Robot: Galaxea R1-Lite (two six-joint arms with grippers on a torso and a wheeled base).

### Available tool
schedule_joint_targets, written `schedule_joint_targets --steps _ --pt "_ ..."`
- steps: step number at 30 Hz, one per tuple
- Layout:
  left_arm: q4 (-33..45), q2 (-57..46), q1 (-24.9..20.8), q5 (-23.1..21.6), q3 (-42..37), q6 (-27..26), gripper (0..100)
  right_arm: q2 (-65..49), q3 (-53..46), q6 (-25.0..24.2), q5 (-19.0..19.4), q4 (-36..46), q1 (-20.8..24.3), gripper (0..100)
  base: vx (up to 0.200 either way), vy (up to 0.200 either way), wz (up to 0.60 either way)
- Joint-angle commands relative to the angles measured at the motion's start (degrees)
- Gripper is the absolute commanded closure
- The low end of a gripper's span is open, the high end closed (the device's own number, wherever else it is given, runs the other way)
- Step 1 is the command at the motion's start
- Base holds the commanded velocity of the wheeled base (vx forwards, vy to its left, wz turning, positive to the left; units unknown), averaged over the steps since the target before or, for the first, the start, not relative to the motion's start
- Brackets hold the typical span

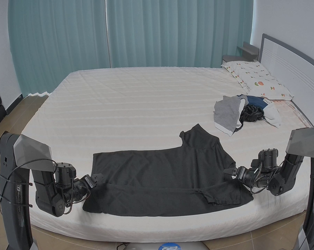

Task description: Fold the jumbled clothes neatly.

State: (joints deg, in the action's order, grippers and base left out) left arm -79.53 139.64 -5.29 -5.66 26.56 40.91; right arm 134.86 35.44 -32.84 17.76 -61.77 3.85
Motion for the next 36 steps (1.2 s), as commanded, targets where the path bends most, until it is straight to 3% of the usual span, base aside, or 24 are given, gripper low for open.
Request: schedule_joint_targets --steps 1,9,31,32,36 --pt "0.0 0.2 -0.1 0.0 -0.1 0.1 0 2.1 0.1 1.1 0.2 -1.8 0.3 0 0.0 0.0 0.0" --pt "0.0 0.2 -0.1 0.0 -0.1 0.2 0 2.1 0.1 1.7 -0.1 -4.6 -1.7 0 0.0 0.0 0.0" --pt "0.0 0.2 -0.1 0.0 0.0 0.3 0 5.4 -1.1 7.4 0.2 -6.1 -1.5 0 0.0 0.0 0.0" --pt "0.0 0.2 -0.1 0.0 0.0 0.3 0 5.4 -1.2 7.4 0.3 -6.2 -1.5 100 0.0 0.0 0.0" --pt "0.0 0.2 -0.1 0.1 0.0 0.4 0 5.4 -1.6 7.3 0.3 -6.3 -1.8 100 0.0 0.0 0.0"
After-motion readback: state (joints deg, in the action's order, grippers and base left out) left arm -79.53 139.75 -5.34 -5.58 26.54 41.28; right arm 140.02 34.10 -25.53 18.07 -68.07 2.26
